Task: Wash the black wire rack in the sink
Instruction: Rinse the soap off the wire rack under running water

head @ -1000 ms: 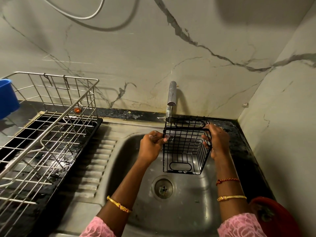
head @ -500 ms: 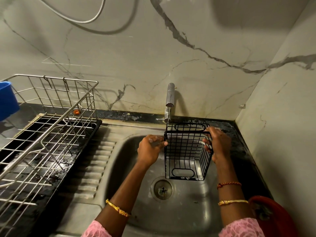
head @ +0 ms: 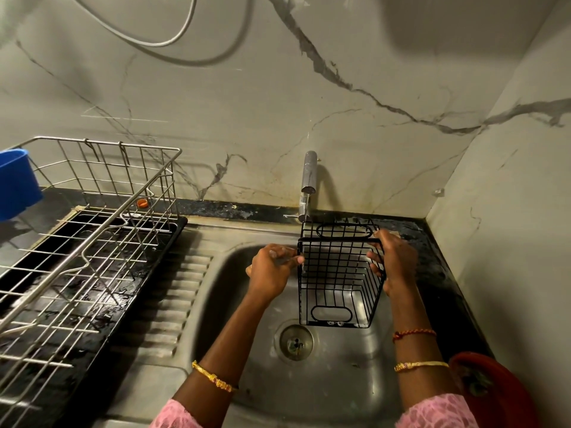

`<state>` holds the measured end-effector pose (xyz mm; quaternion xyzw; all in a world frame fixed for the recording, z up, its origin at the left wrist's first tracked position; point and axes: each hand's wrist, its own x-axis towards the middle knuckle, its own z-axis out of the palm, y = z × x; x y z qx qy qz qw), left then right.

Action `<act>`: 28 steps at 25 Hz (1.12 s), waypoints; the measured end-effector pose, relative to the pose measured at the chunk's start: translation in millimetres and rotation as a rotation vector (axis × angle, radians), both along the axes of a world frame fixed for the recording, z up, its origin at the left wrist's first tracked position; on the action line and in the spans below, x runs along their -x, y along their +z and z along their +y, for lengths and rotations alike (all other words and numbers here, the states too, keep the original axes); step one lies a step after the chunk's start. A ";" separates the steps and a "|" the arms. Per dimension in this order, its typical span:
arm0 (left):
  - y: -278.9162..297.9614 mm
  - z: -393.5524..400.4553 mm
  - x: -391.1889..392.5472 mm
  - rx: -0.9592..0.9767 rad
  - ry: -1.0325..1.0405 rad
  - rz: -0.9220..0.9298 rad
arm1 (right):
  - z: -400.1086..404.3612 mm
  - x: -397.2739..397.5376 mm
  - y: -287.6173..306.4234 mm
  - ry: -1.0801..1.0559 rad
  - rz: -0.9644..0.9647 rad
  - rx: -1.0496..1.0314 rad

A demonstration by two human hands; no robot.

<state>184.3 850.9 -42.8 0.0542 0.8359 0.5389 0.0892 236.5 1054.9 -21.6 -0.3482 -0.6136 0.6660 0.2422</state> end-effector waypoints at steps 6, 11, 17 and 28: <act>5.3 0.7 -8.2 0.036 -0.017 0.021 | 0.1 -5.7 2.2 -0.021 0.000 0.004; 7.5 -1.1 -10.0 0.013 -0.018 0.019 | -1.9 -7.8 0.5 -0.019 0.005 0.014; 8.2 -3.2 -5.5 -0.023 0.001 0.026 | -4.9 -5.8 4.2 -0.013 0.024 0.001; 12.4 -0.4 -1.1 -0.036 -0.021 0.040 | -1.0 -1.2 6.1 -0.014 0.022 -0.036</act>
